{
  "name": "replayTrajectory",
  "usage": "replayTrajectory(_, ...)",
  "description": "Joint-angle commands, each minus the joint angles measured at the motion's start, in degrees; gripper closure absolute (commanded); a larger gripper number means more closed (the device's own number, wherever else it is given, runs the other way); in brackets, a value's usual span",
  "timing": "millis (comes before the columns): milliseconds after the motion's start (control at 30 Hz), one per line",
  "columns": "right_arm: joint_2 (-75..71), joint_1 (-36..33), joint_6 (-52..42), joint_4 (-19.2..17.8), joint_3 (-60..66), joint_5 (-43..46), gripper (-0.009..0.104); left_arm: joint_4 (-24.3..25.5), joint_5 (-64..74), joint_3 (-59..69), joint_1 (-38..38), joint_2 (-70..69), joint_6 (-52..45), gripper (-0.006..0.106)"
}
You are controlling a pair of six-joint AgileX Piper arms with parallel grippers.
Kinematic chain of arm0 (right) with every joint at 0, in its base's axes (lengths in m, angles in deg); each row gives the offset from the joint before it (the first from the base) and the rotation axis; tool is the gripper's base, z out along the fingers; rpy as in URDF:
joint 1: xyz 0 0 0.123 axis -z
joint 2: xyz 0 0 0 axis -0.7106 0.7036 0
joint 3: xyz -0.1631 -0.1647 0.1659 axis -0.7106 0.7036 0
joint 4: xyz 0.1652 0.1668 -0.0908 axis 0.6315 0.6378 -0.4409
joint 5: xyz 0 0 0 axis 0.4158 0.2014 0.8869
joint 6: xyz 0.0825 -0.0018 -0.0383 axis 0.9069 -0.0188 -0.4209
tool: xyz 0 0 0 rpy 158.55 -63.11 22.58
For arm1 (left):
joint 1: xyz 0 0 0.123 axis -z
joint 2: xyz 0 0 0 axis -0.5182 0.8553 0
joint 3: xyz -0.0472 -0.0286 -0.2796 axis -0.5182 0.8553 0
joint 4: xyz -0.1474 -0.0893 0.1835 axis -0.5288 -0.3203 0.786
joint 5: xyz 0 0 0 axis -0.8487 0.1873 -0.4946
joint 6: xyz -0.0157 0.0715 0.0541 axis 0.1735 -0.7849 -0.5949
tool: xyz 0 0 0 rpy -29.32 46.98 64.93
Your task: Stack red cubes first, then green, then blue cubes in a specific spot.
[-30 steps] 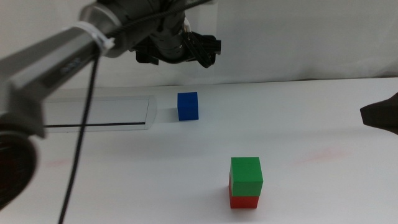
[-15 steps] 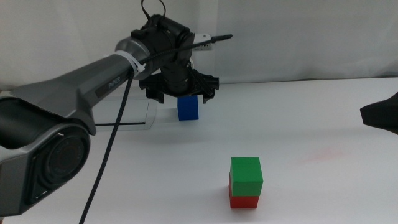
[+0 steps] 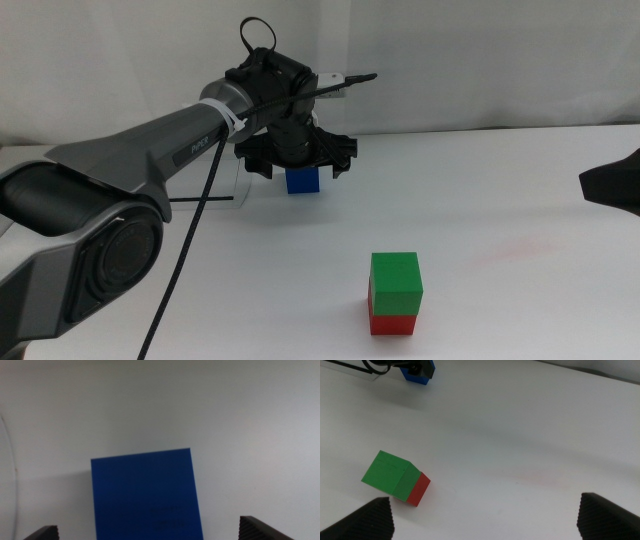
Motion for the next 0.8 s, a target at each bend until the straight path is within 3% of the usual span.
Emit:
replayTrajectory(0, -0.3, 0.3, -0.5, 0.2, 0.3, 0.3, -0.008, -0.5, -0.6, -0.3, -0.2, 0.3, 0.3, 0.012)
replayTrajectory(333, -0.3, 0.3, -0.5, 0.2, 0.3, 0.3, -0.008, -0.5, -1.7, -0.3, -0.2, 0.8, 0.6, 0.012)
replayTrajectory(467, -0.3, 0.3, -0.5, 0.2, 0.3, 0.3, -0.008, -0.5, -2.0, -0.3, -0.2, 0.8, 0.9, 0.022)
replayTrajectory(700, -0.3, 0.3, -0.5, 0.2, 0.3, 0.3, -0.008, -0.5, -2.3, -0.3, -0.2, 0.8, 0.9, 0.068)
replayTrajectory(767, -0.3, 0.3, -0.5, 0.2, 0.3, 0.3, -0.008, -0.5, -2.6, -0.3, -0.2, 0.8, 0.9, 0.098)
